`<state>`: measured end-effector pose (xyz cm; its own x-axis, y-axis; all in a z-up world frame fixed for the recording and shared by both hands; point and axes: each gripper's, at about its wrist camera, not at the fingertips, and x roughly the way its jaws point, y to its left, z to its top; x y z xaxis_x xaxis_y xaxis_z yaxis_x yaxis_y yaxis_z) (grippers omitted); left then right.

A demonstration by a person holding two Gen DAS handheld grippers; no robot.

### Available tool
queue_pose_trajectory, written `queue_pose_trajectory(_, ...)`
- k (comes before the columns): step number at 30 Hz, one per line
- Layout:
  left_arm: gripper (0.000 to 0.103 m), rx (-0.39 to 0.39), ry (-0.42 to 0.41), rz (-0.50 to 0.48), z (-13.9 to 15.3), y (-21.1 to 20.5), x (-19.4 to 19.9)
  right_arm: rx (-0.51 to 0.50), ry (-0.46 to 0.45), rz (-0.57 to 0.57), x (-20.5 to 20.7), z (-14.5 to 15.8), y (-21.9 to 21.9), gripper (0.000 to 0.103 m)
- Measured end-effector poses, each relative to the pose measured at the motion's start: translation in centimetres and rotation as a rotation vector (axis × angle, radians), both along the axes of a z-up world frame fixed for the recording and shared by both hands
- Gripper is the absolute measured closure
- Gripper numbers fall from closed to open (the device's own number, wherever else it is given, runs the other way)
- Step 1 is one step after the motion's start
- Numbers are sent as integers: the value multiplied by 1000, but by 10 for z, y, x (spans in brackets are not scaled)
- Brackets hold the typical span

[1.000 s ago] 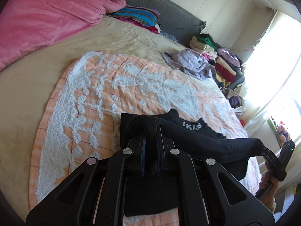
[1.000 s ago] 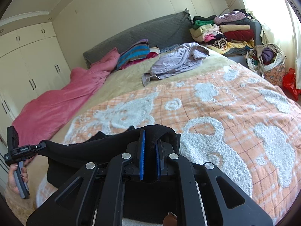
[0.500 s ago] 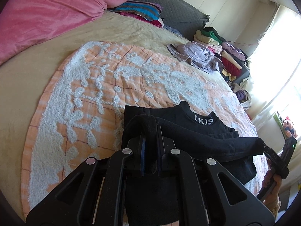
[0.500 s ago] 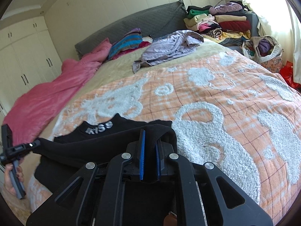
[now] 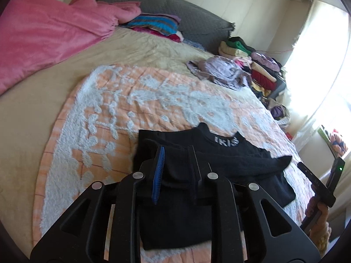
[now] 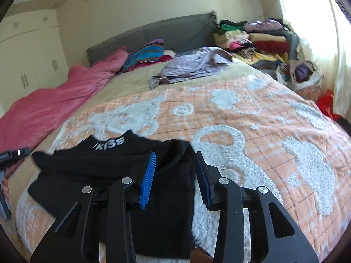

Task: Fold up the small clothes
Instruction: 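Lower the hem onto the collar and open both tools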

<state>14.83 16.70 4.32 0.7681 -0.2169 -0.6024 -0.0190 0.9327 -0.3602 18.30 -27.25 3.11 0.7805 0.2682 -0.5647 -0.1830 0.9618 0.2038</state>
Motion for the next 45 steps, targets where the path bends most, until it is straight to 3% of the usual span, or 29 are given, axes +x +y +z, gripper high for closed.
queue_pose_trajectory(2,90,25,3,-39,0,-11,-5,-32,8,63,-4,0,13,76)
queue_pose_trajectory(6,92,117,37,-120,-11,-37,-12,-111,54,163,-6,-11,41,78)
queue_pose_trajectory(8,97,126,75,-150,-23,-44,-10,-178,114,165,-2,-24,53,78)
queue_pose_trajectory(12,97,200,170,-171,-54,-58,4,-237,190,155,6,-49,62,79)
queue_pose_trajectory(14,97,240,184,-160,-64,-61,11,-228,202,152,14,-53,64,79)
queue_pose_trajectory(23,97,284,153,-132,-66,-63,51,-197,218,137,56,-56,68,79)
queue_pose_trajectory(37,97,177,102,24,-47,-9,77,-129,195,21,97,-42,40,80)
queue_pose_trajectory(41,81,149,105,52,-45,3,76,-116,191,-34,101,-39,23,78)
queue_pose_trajectory(45,75,122,124,70,-49,11,77,-94,223,-61,106,-44,6,74)
